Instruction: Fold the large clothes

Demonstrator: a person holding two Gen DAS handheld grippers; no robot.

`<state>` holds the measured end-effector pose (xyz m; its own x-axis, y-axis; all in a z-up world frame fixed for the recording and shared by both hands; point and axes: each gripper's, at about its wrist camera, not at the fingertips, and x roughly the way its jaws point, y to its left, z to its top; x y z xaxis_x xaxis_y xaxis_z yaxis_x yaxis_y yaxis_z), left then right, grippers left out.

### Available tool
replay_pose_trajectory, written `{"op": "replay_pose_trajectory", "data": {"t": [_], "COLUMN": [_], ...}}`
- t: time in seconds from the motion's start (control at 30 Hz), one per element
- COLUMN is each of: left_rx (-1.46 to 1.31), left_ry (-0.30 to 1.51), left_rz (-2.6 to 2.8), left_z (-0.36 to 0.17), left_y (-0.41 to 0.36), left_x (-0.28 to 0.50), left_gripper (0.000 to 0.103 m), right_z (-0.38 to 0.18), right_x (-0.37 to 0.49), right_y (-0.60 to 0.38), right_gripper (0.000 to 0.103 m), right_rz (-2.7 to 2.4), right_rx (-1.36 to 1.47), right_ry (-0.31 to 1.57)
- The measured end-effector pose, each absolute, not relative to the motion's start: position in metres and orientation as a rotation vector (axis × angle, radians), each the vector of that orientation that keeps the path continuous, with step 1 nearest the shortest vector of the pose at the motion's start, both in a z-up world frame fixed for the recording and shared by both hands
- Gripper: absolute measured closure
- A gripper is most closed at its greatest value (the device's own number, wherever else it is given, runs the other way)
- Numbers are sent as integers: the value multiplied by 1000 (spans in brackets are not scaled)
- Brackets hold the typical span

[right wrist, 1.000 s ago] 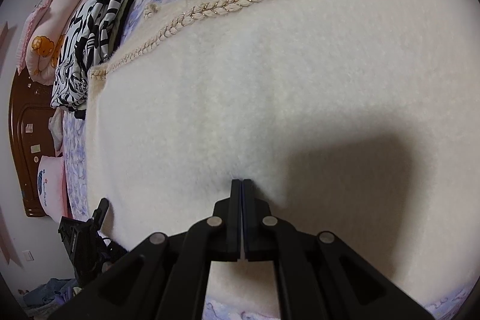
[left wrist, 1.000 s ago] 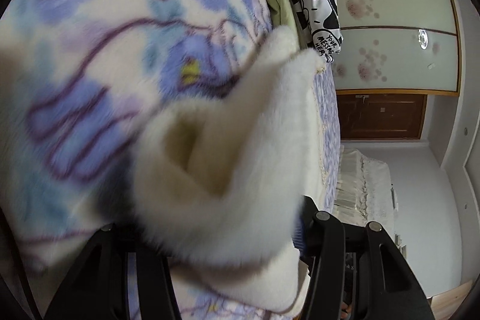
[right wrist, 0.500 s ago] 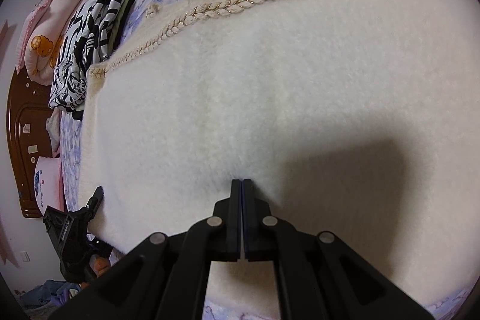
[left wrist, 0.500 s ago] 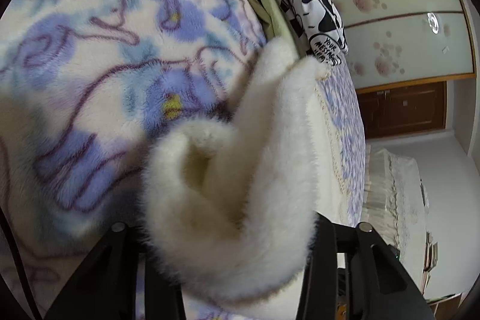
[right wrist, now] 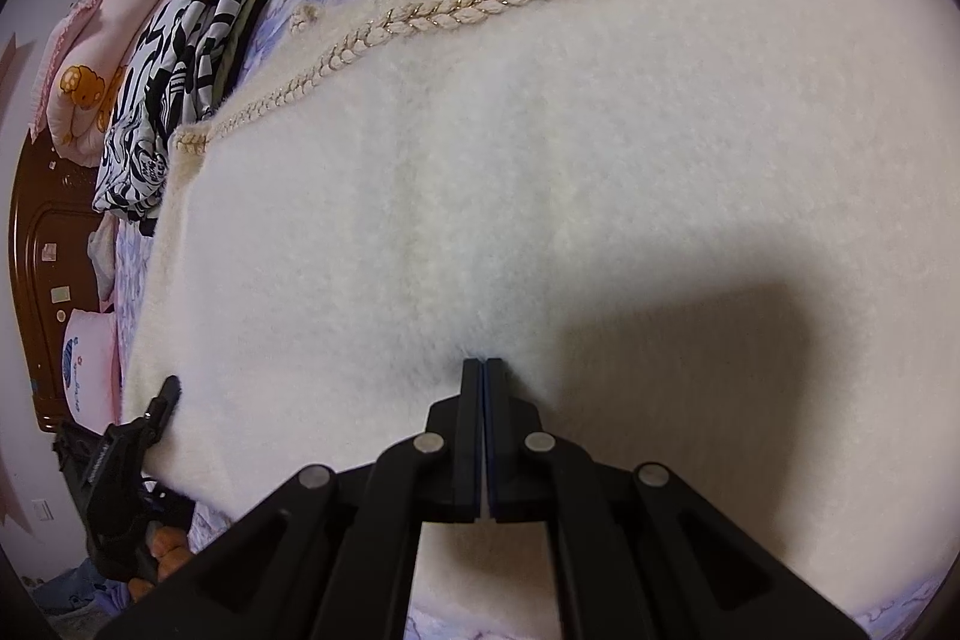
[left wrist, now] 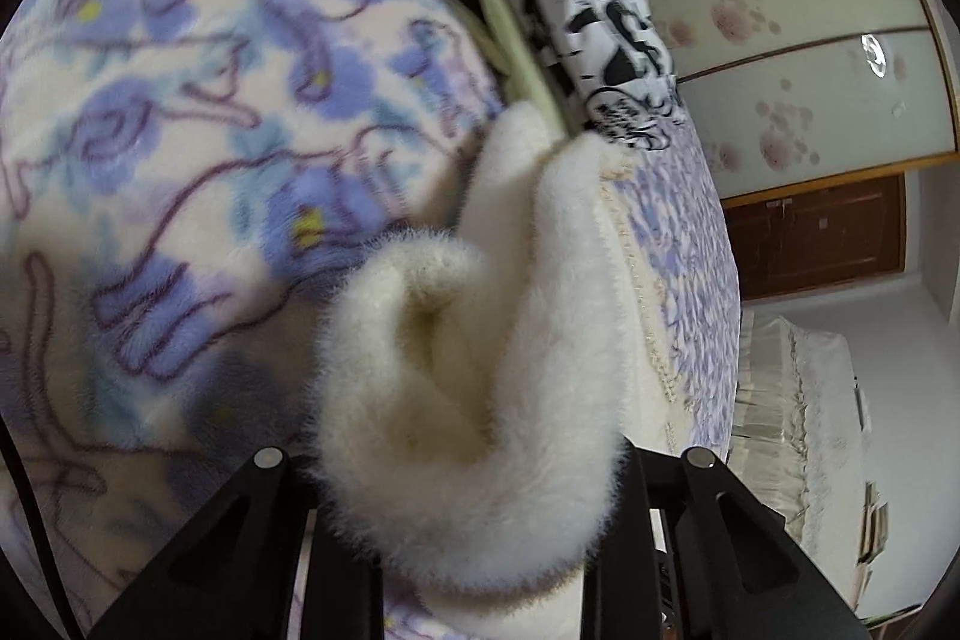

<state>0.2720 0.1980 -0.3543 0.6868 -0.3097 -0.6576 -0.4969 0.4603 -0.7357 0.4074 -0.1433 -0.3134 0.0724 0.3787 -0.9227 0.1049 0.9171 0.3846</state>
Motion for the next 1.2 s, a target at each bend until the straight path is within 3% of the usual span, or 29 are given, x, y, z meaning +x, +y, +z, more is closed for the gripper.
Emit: {"op": "replay_pose_trajectory", "data": {"t": [0.47,0.83,1.2], "left_rx": [-813,-549,-355], "left_ry": [677,651,751], "left_rz": [-107,-161,-268], "left_z": [-242,-178,-182], "left_y": [110,-30,-190], "left_x": [279,281,285], "left_gripper": [86,86,86], "right_z": [-321,-314,-266], "right_x": [401,411,399], "right_y": [-163,-187,-359], "right_gripper": [103,103,103], "right_rz": [249,379,265], "right_rx": [553,523,698], "right_ry": [1445,1483,1321]}}
